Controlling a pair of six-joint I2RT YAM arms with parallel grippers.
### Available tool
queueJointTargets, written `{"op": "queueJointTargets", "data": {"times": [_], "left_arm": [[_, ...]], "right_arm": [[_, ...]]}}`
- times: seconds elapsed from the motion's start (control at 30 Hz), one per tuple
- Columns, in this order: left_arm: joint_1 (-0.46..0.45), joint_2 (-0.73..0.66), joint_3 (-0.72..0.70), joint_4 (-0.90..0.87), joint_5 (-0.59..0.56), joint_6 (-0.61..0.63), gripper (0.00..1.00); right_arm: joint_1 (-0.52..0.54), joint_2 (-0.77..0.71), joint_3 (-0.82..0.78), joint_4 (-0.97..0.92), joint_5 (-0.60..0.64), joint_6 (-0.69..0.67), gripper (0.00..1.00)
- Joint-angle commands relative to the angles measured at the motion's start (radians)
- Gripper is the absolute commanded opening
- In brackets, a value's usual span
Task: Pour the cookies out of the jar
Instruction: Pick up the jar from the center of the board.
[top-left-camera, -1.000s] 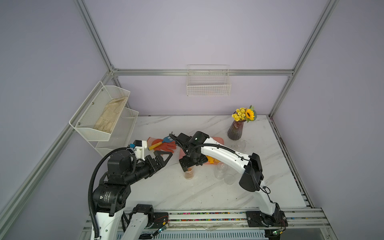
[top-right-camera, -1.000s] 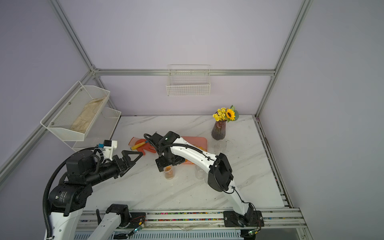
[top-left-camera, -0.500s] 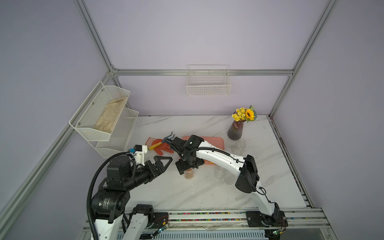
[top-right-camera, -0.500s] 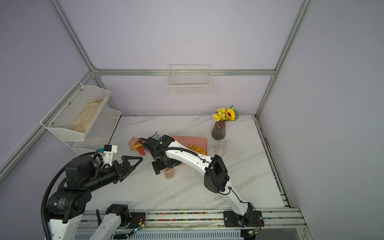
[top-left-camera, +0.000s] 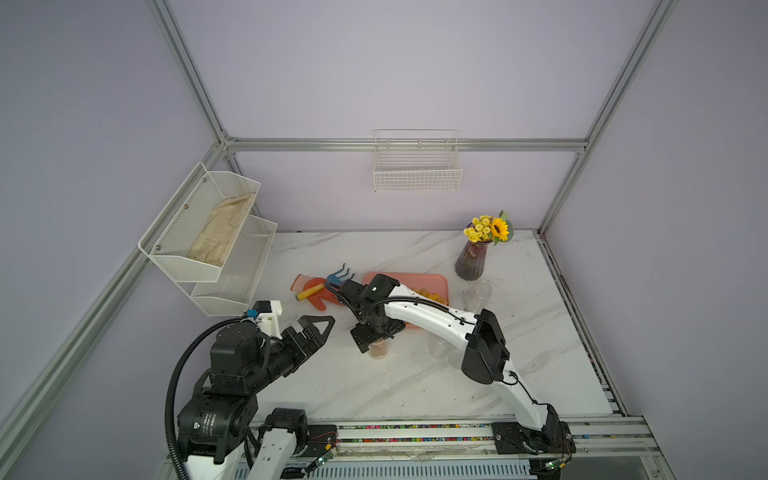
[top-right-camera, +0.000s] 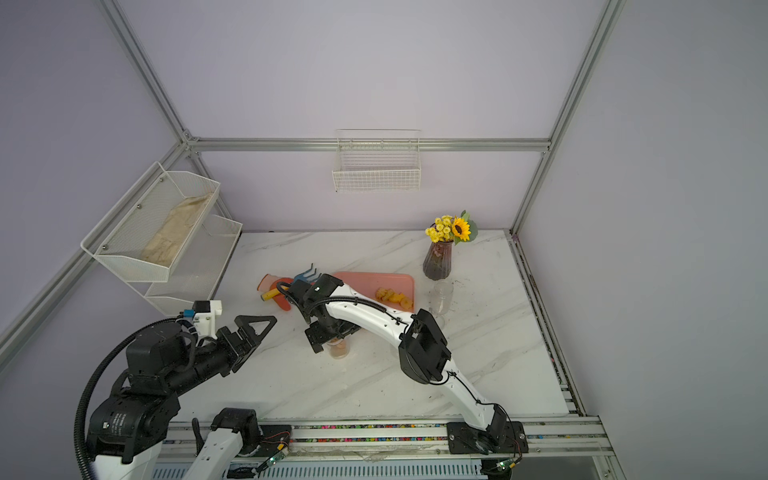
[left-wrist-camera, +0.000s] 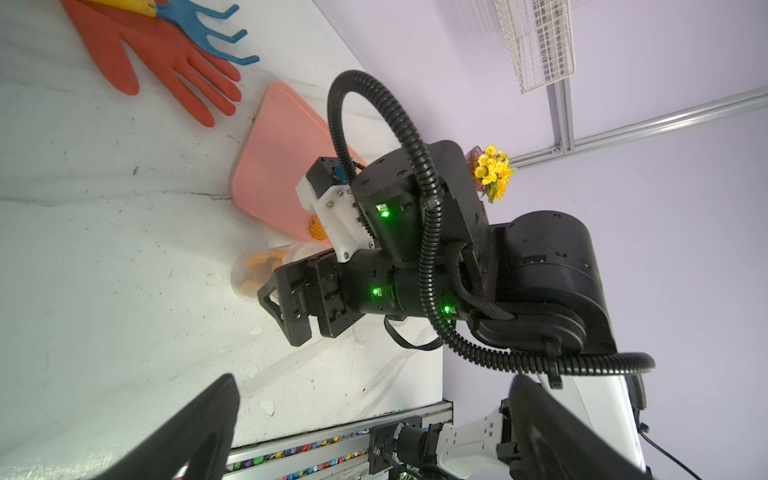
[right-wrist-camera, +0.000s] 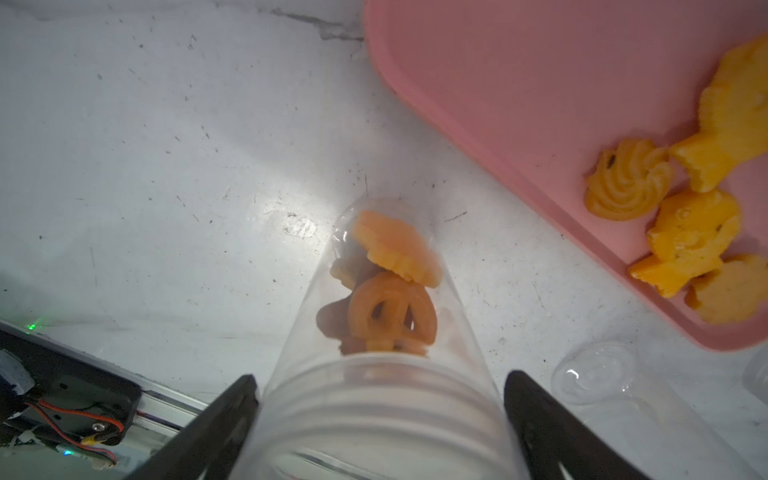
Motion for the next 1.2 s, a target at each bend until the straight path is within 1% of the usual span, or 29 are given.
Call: {"op": "queueJointTargets", "data": {"times": [0.0,0.1,0.2,0.33,0.4,0.57,0.73,0.9,1.0,1.17], "left_arm": [[0.004,-0.029,-0.044,0.009,-0.066,-0.054,1.00],[0.004,-0.031,-0.047,0.021,-0.061,-0.064,1.00],[0.005,0.003,-0.034,0.026,-0.041,-0.017,1.00],[0.004,0.073,-0.003,0.031,0.008,0.068,1.00],[0.005,0.089,0.002,0.038,0.018,0.079,1.00],[0.005,0.100,-0.018,0.084,0.036,0.081,1.00],[0.005,0.128,-0.029,0.122,0.044,0.086,1.00],[0.006,0.118,-0.061,0.170,0.036,0.052,1.00],[0.004,0.118,-0.081,0.175,0.044,0.045,1.00],[0.004,0.104,-0.084,0.188,0.045,0.028,1.00]], "right_arm": [[-0.014,0.019,0.036,-0.042,0.027,-0.058,0.90],[-0.029,0.018,0.037,-0.042,0.011,-0.058,0.84],[-0.030,0.024,0.036,-0.042,0.012,-0.044,0.80],[-0.030,0.036,0.049,-0.038,-0.011,-0.028,0.79],[-0.030,0.043,0.065,-0.050,-0.011,-0.024,0.79],[-0.030,0.056,0.064,-0.070,-0.004,-0.021,0.77],[-0.030,0.022,0.032,-0.081,0.022,-0.022,0.69],[-0.032,-0.029,0.001,-0.087,0.036,-0.035,0.63],[-0.033,-0.062,-0.015,-0.088,0.043,-0.030,0.62],[-0.063,-0.119,-0.022,-0.089,0.001,-0.030,0.61]]}}
